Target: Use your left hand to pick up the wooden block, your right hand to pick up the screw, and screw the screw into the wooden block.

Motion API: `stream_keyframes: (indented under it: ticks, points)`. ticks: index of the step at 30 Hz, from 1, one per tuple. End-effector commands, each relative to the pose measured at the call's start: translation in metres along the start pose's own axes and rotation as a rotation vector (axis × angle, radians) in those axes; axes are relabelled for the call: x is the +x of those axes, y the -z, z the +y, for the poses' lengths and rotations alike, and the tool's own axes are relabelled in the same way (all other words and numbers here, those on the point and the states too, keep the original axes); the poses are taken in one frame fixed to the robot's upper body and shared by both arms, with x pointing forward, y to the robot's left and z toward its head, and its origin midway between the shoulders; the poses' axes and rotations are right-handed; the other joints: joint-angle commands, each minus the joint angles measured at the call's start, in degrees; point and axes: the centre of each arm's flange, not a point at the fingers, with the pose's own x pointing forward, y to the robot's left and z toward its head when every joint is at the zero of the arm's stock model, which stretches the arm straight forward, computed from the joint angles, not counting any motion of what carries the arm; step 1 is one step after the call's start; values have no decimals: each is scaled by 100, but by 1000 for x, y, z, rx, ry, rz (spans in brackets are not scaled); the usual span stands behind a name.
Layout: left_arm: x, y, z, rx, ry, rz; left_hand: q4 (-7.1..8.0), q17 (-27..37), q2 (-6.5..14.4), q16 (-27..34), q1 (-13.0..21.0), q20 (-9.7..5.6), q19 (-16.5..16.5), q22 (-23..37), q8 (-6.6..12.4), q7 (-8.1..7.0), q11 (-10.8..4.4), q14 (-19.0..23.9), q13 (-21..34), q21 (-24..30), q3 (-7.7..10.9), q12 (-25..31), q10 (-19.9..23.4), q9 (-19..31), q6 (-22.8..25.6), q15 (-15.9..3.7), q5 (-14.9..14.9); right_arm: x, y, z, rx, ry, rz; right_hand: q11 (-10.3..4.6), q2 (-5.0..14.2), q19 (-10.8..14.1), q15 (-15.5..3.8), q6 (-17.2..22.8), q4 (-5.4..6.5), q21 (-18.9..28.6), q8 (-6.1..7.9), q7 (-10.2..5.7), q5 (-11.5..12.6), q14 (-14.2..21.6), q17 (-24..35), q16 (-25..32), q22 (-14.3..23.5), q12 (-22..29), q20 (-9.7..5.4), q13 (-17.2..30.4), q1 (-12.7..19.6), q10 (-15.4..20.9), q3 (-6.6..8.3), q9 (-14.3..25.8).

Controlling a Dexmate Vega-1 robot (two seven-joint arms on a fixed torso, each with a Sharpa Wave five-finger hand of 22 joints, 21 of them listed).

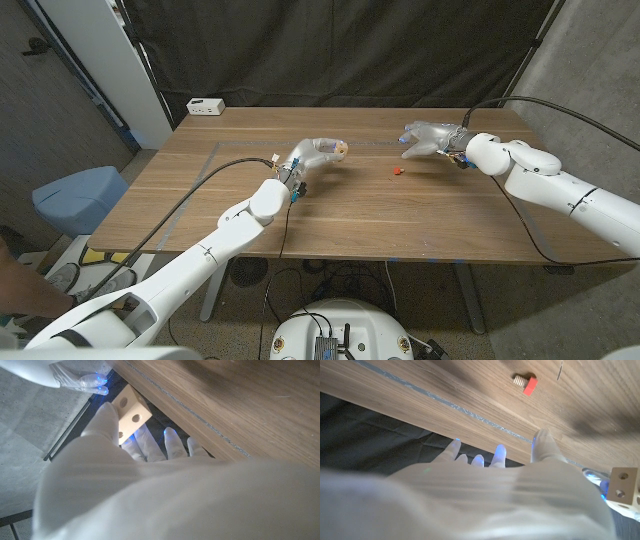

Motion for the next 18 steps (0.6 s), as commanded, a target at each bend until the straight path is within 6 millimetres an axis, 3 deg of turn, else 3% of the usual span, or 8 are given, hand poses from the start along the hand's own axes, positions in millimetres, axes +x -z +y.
stream_keyframes:
  ticks: [1, 18]
  points:
    - [1, 2, -2, -34, 12, -17, 26, 31, 61, -12, -12, -27, -2, 15, -15, -7, -7, -32, 15, 28, -23, -7, -6, 6, 54, -622, 36, 6, -6, 0, -101, -57, -3, 4, -49, -4, 47, -55, -2, -29, -45, 0, 20, -71, 20, -28, 2, -36, 87, 26, 130, -119, 69, 20]
    - [9, 1, -9, -26, 35, -42, 28, 36, 78, -6, -22, -19, -7, 17, -26, -7, -7, -31, 20, 30, -36, -31, -22, 7, 49, -630, 37, 19, -8, 4, -206, -112, 1, -2, -190, -55, 97, -238, 31, -40, -131, 2, 21, -147, 30, -42, 5, -69, 205, 33, 260, -329, 90, 33]
